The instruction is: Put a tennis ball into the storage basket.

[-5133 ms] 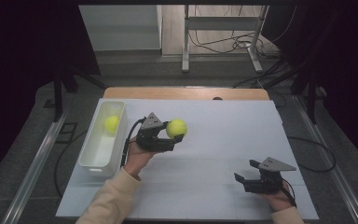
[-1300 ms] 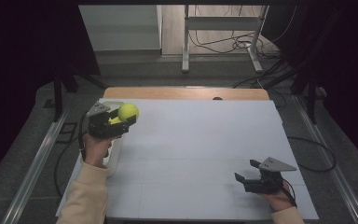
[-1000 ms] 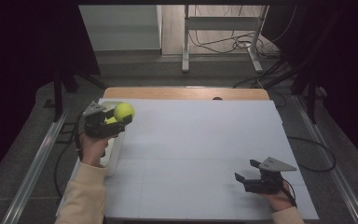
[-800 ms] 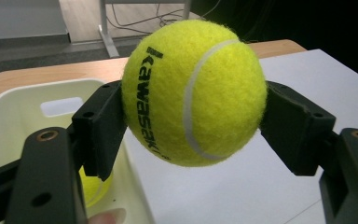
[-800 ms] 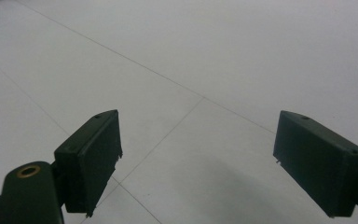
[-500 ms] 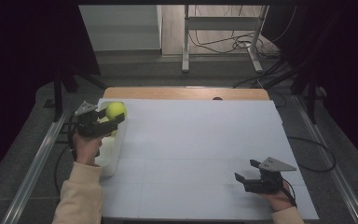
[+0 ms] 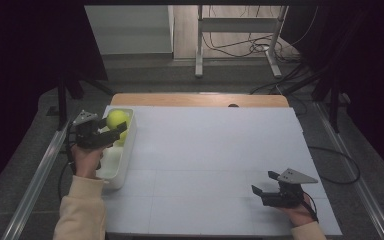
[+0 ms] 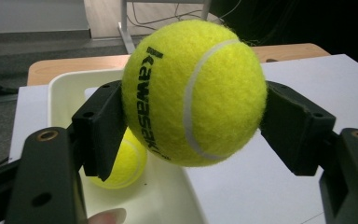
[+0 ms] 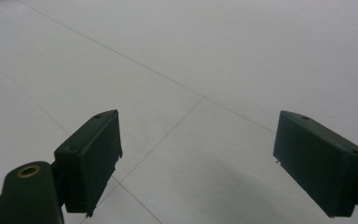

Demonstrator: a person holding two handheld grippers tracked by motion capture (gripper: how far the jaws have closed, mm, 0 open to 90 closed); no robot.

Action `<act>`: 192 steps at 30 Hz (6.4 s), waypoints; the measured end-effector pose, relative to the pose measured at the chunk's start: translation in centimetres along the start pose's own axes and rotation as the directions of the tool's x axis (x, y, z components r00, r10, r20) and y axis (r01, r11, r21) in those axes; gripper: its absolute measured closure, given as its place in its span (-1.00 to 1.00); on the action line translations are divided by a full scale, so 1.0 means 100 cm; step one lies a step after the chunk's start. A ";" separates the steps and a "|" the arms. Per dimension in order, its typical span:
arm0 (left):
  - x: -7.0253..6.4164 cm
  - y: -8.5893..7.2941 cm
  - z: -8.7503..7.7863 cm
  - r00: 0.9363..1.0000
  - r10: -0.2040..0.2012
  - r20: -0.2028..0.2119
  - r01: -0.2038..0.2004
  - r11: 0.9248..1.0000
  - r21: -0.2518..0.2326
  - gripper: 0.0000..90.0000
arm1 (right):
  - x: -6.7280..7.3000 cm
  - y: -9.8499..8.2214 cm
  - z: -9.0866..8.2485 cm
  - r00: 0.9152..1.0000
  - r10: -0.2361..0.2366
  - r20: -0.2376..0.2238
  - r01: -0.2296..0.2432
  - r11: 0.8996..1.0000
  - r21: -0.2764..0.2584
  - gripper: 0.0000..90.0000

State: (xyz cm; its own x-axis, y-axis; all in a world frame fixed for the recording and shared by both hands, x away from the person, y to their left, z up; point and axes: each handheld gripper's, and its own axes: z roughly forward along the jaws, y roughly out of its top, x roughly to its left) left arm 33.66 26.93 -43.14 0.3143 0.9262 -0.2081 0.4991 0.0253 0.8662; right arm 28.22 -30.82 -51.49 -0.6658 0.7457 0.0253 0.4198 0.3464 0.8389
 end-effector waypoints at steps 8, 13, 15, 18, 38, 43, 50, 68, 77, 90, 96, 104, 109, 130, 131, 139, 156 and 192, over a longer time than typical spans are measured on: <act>0.004 -0.004 -0.002 1.000 -0.007 -0.016 0.007 1.000 0.019 -0.40 | 0.000 0.000 0.000 1.000 -0.001 0.001 0.001 1.000 -0.001 -0.65; 0.007 -0.006 -0.004 1.000 -0.006 -0.030 0.006 1.000 0.028 -0.40 | 0.000 0.000 0.000 1.000 -0.002 0.001 0.002 1.000 -0.001 -0.65; 0.008 -0.007 -0.004 0.999 -0.005 -0.035 0.006 1.000 0.031 -0.40 | 0.000 0.000 0.000 1.000 -0.002 0.001 0.002 1.000 0.000 -0.65; 0.010 -0.008 -0.005 0.999 -0.006 -0.045 0.007 0.999 0.039 -0.40 | 0.000 0.000 0.000 1.000 -0.003 0.003 0.003 1.000 0.002 -0.65; 0.016 -0.016 -0.004 0.998 0.011 -0.064 -0.003 0.992 0.126 -0.40 | 0.000 0.000 0.000 1.000 -0.005 0.004 0.005 1.000 0.004 -0.65; 0.017 -0.018 -0.003 0.998 0.013 -0.068 -0.003 0.989 0.146 -0.40 | 0.001 0.000 0.000 1.000 -0.005 0.002 0.005 1.000 0.003 -0.65; 0.018 -0.021 -0.001 0.997 0.018 -0.071 -0.004 0.982 0.189 -0.40 | 0.001 0.000 0.000 1.000 -0.004 0.001 0.004 1.000 0.003 -0.65; 0.017 -0.020 0.000 0.998 0.028 -0.064 -0.012 0.972 0.236 -0.40 | 0.001 0.000 0.000 1.000 -0.004 0.001 0.004 1.000 0.003 -0.65; 0.017 -0.020 0.000 0.998 0.029 -0.064 -0.012 0.967 0.255 -0.41 | 0.001 0.000 0.001 1.000 -0.004 0.001 0.004 1.000 0.004 -0.65; 0.012 -0.013 -0.007 1.000 -0.016 -0.008 0.017 0.986 0.164 -0.80 | 0.001 0.000 0.000 1.000 -0.005 0.001 0.005 1.000 0.001 -0.65; 0.006 -0.010 -0.010 0.999 -0.006 0.038 0.002 0.992 0.125 -0.80 | 0.001 0.000 0.000 1.000 -0.006 0.002 0.006 1.000 0.001 -0.65; -0.005 -0.011 -0.016 0.997 0.005 0.082 -0.011 0.997 0.078 -0.81 | 0.001 0.001 -0.001 1.000 -0.005 0.001 0.005 1.000 -0.004 -0.65; -0.013 -0.012 -0.019 0.993 0.014 0.121 -0.022 0.997 0.072 -0.81 | 0.001 0.001 -0.001 1.000 -0.007 -0.001 0.006 1.000 -0.008 -0.65; -0.060 -0.031 -0.019 0.965 0.128 0.230 -0.140 0.989 0.039 -0.80 | 0.001 0.001 -0.001 1.000 -0.008 -0.004 0.008 1.000 -0.008 -0.65; -0.062 -0.033 -0.019 0.964 0.134 0.232 -0.146 0.989 0.035 -0.80 | 0.001 0.001 -0.001 1.000 -0.009 -0.005 0.009 1.000 -0.008 -0.65; -0.075 -0.041 -0.016 0.956 0.161 0.244 -0.173 0.985 0.027 -0.79 | 0.002 0.001 -0.002 1.000 -0.010 -0.007 0.010 1.000 -0.011 -0.65; -0.101 -0.069 -0.005 0.929 0.220 0.298 -0.247 0.967 0.055 -0.77 | 0.002 0.000 -0.002 1.000 -0.016 -0.013 0.016 1.000 -0.013 -0.65; -0.110 -0.122 0.001 0.917 0.254 0.307 -0.304 0.944 0.127 -0.74 | 0.005 -0.001 -0.002 0.999 -0.028 -0.033 0.028 1.000 -0.011 -0.65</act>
State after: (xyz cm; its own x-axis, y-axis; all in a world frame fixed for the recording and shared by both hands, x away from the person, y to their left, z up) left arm 24.23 16.36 -51.43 0.6625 0.7408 -0.1105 0.4785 -0.3051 0.8234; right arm 27.75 -30.60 -51.43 -0.6975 0.7164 0.0194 0.3941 0.3607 0.8453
